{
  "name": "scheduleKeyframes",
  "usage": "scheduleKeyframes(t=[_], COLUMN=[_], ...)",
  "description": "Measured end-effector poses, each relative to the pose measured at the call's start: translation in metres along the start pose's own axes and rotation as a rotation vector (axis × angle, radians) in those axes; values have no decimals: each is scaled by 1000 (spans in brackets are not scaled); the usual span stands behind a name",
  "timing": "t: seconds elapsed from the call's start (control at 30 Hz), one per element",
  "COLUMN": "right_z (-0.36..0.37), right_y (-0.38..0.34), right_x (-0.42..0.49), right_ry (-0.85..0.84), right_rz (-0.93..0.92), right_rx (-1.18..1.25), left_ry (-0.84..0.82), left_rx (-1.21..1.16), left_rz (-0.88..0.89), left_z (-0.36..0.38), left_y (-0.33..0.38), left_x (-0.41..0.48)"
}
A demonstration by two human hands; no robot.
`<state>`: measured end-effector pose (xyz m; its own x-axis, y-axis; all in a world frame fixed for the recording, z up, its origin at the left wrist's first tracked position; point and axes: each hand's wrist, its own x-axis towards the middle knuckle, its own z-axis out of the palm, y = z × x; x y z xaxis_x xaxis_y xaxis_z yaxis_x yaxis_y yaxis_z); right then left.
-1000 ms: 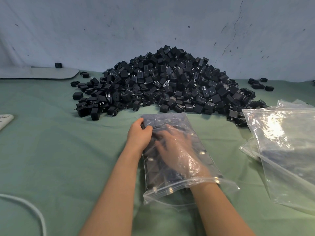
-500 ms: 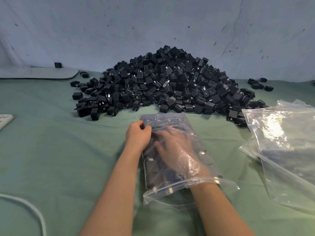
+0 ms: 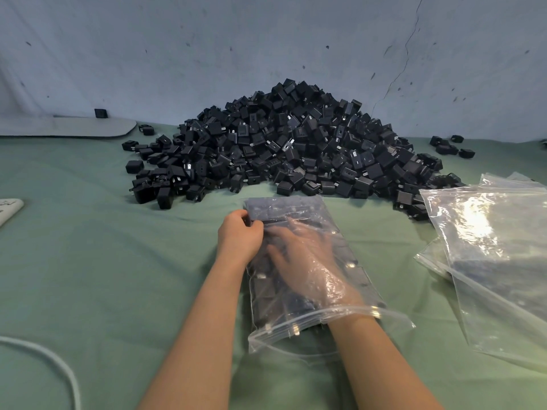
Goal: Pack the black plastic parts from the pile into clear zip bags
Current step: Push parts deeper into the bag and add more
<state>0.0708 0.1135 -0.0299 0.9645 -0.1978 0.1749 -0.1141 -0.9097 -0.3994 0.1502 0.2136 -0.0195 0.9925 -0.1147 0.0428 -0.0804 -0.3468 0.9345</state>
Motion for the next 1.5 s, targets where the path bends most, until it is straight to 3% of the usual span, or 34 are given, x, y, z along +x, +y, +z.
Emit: scheduleKeyframes(t=[0.63, 0.93, 1.03, 1.07, 1.17, 1.2, 1.3, 1.37, 1.43, 1.5], right_z=[1, -28, -44, -56, -97, -108, -122, -114, -103, -88], right_y=[0, -19, -26, -27, -32, -32, -36, -33, -26, -17], right_x=[1, -58, -108, -120, -136, -136, -104, -60, -3, 48], right_ry=[21, -155, -93, -99, -377, -395, -80, 110, 173, 91], right_rz=[-25, 55, -108, -158, -145, -149, -158, -71, 74, 180], right_rx=[-13, -240, -235, -195, 155, 284, 417, 372, 228, 133], left_ry=[-119, -78, -72, -73, -104, -109, -89, -71, -37, 8], left_rx=[-47, -29, 5, 14, 15, 17, 101, 135, 109, 58], left_rz=[13, 73, 87, 84, 68, 67, 87, 99, 91, 70], left_z=[0, 2, 2, 2, 3, 3, 4, 5, 4, 3], left_y=[6, 2, 2, 2, 2, 3, 5, 7, 12, 21], left_x=[-5, -2, -2, -2, -4, -5, -8, -7, -3, 8])
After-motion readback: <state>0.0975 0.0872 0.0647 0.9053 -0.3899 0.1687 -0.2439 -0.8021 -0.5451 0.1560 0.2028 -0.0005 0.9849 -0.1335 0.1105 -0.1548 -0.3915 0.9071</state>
